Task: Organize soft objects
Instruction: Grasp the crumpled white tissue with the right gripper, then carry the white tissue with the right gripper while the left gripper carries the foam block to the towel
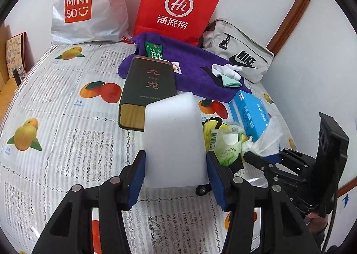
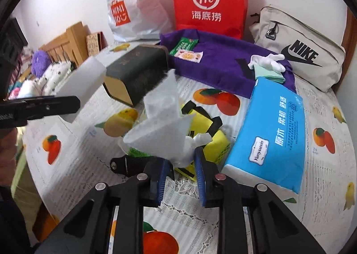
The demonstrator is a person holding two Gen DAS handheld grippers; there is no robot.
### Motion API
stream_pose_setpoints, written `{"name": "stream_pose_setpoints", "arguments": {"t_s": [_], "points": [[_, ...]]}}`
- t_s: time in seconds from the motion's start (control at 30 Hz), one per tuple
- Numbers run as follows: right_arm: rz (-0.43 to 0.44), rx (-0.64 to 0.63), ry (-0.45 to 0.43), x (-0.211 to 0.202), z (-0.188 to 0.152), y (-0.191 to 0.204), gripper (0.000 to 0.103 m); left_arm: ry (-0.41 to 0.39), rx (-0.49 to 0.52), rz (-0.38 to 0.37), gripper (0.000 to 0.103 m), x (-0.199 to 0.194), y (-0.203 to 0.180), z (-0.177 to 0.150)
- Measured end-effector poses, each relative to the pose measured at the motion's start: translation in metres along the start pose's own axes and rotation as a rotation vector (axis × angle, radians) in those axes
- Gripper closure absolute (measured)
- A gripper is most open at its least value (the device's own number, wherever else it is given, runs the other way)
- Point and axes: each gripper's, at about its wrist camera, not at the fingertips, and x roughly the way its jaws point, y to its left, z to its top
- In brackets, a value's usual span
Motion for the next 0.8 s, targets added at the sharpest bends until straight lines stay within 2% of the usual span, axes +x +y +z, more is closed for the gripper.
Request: {"name": "stream_pose_setpoints", "arguments": {"t_s": [0.47, 0.8], "points": [[0.038, 0.064, -0.038, -0.044, 0.001, -0.017, 0.082, -0.001, -0.003, 0.023, 0.052, -0.01, -0.009, 0.014], [0.018, 0.093, 0.014, -0.063, -0.032, -0.045, 0.082, 0.026, -0.045, 0.072, 0.052, -0.001, 0.009, 0.019]]}}
